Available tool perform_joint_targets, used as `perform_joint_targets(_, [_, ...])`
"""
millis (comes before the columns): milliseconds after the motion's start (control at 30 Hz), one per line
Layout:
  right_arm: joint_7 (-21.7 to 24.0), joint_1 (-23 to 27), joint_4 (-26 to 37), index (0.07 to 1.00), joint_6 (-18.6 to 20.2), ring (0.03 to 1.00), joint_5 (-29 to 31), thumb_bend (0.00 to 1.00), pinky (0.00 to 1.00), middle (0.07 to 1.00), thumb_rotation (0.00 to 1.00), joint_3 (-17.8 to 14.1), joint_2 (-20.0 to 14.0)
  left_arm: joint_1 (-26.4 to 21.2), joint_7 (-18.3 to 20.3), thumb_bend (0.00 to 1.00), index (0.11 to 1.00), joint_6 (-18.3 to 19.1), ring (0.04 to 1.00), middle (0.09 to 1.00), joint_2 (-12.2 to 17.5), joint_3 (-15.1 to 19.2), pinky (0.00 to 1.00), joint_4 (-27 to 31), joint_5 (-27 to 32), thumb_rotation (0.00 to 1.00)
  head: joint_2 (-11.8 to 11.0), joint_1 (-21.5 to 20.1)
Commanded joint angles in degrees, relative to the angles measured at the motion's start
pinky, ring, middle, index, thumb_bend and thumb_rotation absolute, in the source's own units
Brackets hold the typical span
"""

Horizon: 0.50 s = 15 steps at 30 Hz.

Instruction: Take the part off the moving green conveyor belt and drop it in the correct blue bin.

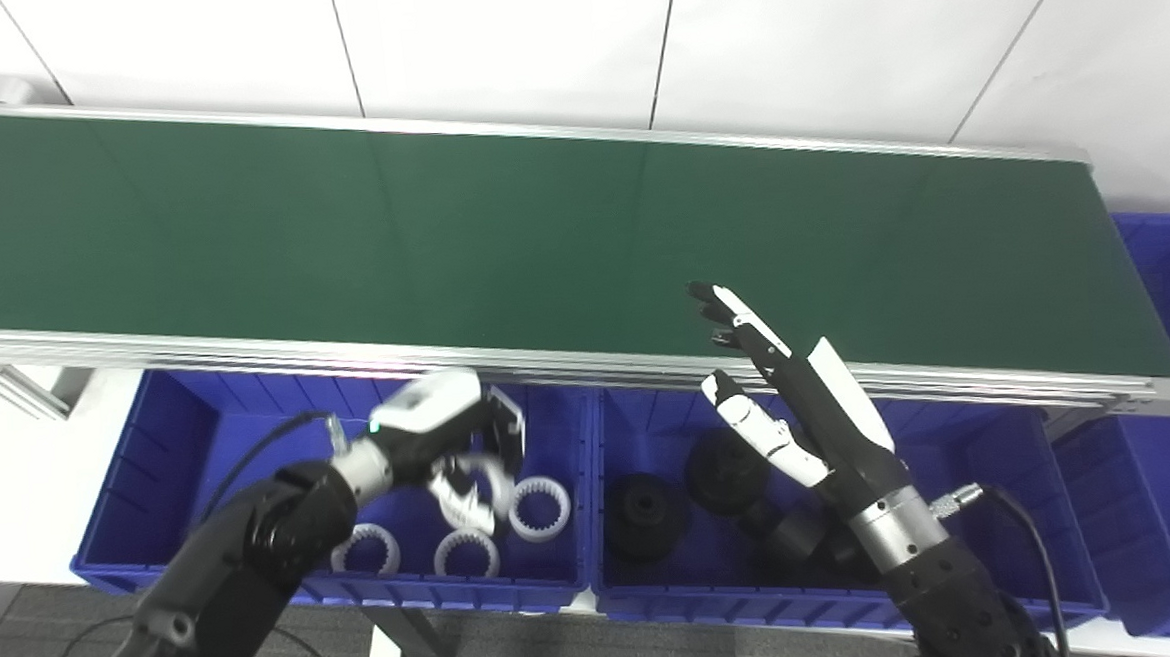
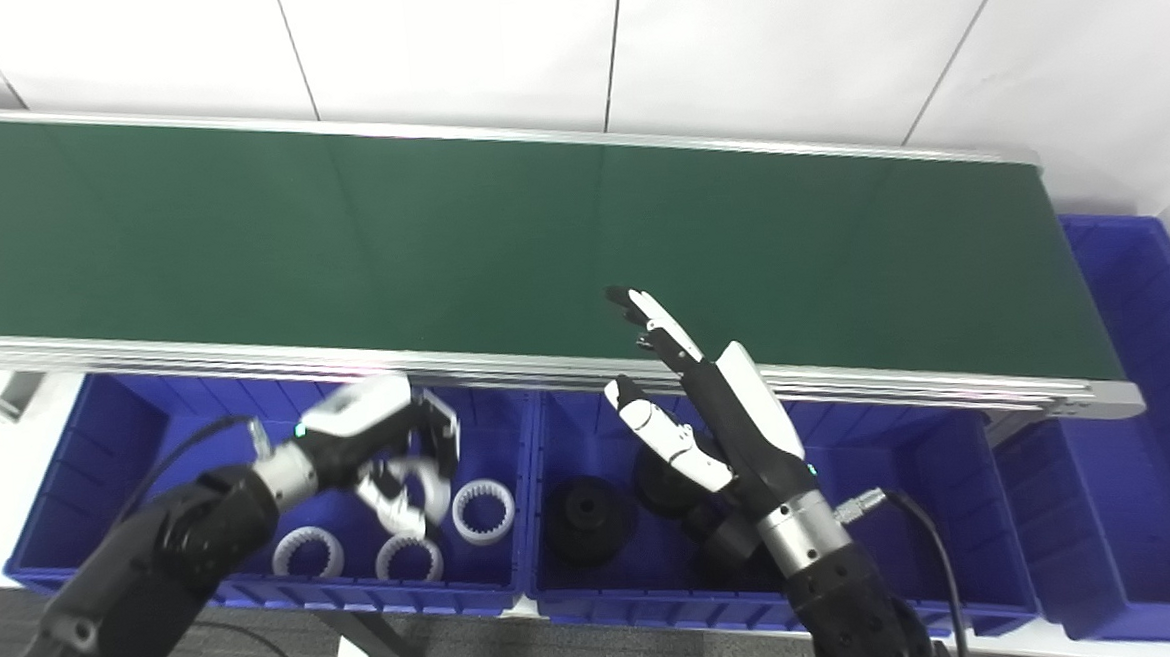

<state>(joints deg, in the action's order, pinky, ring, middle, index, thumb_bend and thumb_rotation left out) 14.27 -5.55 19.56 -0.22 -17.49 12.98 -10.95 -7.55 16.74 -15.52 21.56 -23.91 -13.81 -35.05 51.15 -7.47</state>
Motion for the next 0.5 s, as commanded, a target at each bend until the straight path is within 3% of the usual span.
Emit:
perform_joint_targets(0, [-0.13, 0.97, 1.9, 0.949, 0.33, 0.942, 0.57, 0.34, 0.88, 0.971, 0.95, -0.35, -0.05, -1.82, 1.41, 0.46, 0.464, 1.06, 0.468, 0.52, 1.35, 0.96, 0.37, 3.17, 1.88, 0.0, -0.08, 0.01])
perform_joint_targets(167, [-0.22, 0.97, 1.35, 0.949, -0.4, 0.944, 0.79, 0.34, 0.88, 0.97, 0.96, -0.26, -0.14, -1.46, 3.15, 0.5, 0.566, 2.98, 0.456, 0.506, 1.55, 1.84, 0.44, 4.63, 2.65, 0.0, -0.1, 0.01])
perform_joint_targets(233, [-0.23, 0.85, 1.26, 0.95, -0.48, 0.947, 0.96, 0.34, 0.88, 0.972, 0.96, -0.26, -0.14, -1.33, 3.86, 0.53, 0.676, 3.84, 0.631, 0.666, 1.52, 2.22, 0.57, 5.17, 3.23, 0.0, -0.04, -0.02])
perform_joint_targets(400, [-0.28, 0.62, 1.13, 0.949, -0.6, 0.947, 0.93, 0.34, 0.88, 0.972, 0.95, -0.19, -0.25, -1.37, 5.09, 0.58, 0.802, 6.14, 0.795, 0.821, 1.36, 2.34, 0.72, 6.31, 3.57, 0.0, 0.07, -0.09])
perform_joint_targets(467, [-0.21, 0.57, 1.24, 0.951, -0.54, 0.952, 0.84, 0.34, 0.89, 0.973, 0.96, -0.12, -0.34, -1.36, 5.45, 0.59, 0.851, 6.75, 0.835, 0.862, 1.26, 2.45, 0.74, 6.74, 3.7, 0.15, 0.1, -0.1])
